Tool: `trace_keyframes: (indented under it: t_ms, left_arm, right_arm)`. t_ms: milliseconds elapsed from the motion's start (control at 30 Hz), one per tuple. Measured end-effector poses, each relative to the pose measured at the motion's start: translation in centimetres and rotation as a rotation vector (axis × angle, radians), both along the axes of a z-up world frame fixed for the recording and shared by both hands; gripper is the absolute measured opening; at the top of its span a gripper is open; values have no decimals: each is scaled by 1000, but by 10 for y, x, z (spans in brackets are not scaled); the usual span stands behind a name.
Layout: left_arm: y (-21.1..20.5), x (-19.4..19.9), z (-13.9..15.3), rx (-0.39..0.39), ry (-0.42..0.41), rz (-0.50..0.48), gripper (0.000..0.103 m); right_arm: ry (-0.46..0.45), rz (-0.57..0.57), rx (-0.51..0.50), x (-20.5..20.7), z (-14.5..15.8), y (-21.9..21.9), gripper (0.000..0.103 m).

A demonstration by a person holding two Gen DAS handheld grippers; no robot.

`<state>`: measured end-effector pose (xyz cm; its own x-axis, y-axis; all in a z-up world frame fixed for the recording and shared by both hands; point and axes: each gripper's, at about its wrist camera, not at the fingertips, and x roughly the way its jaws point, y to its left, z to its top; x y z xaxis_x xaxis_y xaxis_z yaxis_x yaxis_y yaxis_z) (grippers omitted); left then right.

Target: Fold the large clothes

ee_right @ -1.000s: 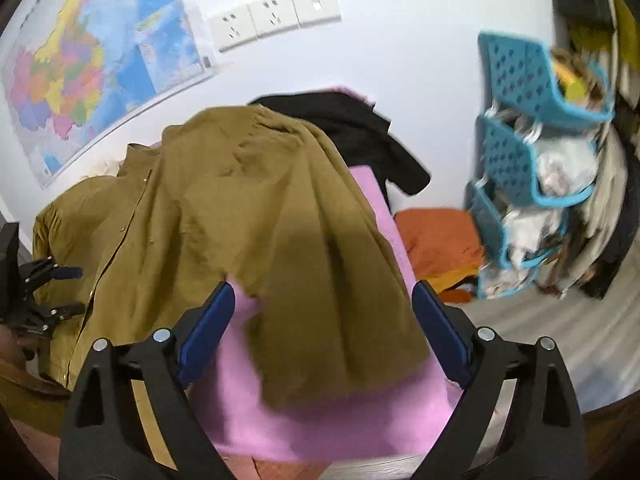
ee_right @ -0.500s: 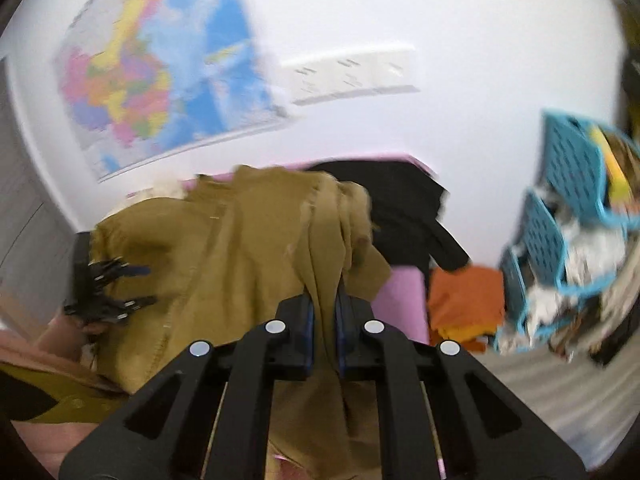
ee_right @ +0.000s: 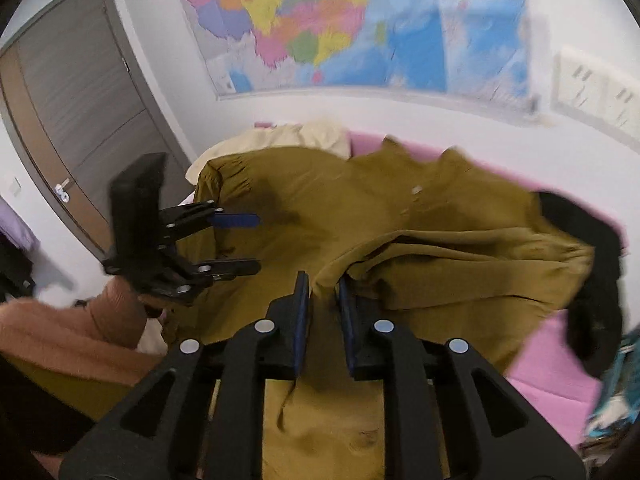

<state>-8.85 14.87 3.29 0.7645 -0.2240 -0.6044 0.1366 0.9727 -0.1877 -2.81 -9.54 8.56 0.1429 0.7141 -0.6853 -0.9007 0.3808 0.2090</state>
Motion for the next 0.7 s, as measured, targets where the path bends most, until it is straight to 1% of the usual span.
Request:
trace_keyframes:
  t_ms: [33, 67, 133, 167, 200, 233, 300, 367, 400, 467, 500, 533, 567, 633, 667, 700]
  left_arm:
    - [3, -3, -1, -3, 4, 6, 76]
    - [4, -5, -1, -5, 4, 7, 76]
    - [3, -9, -5, -31, 13, -32, 79]
    - [2, -10, -8, -42, 18, -51, 82]
    - [-2, -10, -12, -49, 27, -76, 85]
    - [-6, -8, -18, -42, 38, -91, 85]
    - [-15, -2, -32, -13, 83, -103, 86]
    - [-24, 9, -47, -10, 144, -119, 86]
    - [-28, 14, -53, -10, 167, -126, 86]
    - [-33, 22, -61, -2, 201, -134, 86]
    - [-36, 26, -63, -5, 219, -132, 86]
    - [-36, 27, -62, -18, 220, -135, 86]
    - [-37, 24, -56, -41, 198, -148, 86]
    - [-40, 12, -44, -61, 133, -183, 86]
    - [-43, 4, -37, -66, 97, -203, 92]
    - [-45, -1, -34, -70, 80, -216, 96]
  right_arm:
    - [22, -5, -2, 7, -9, 8, 16]
    - [58, -15, -4, 15, -22, 19, 20]
    - [113, -30, -25, 26, -41, 32, 33]
    - [146, -36, -33, 32, -50, 36, 46]
    - [154, -48, -36, 34, -56, 38, 50]
    - [153, -56, -28, 36, -58, 35, 50]
    - [163, -74, 14, 38, -56, 23, 55]
    - [150, -106, 63, 40, -50, 2, 58]
    - [112, -138, 80, 40, -47, -13, 65]
    - [54, -231, 106, 46, -45, -43, 73]
    - [43, -272, 107, 51, -47, -55, 73]
    - [39, -312, 108, 57, -50, -64, 73]
    - [59, -366, 121, 66, -56, -79, 73]
    - [97, -441, 121, 84, -70, -100, 73]
    - [107, -479, 118, 93, -77, -108, 73]
    - [123, -499, 110, 104, -87, -114, 73]
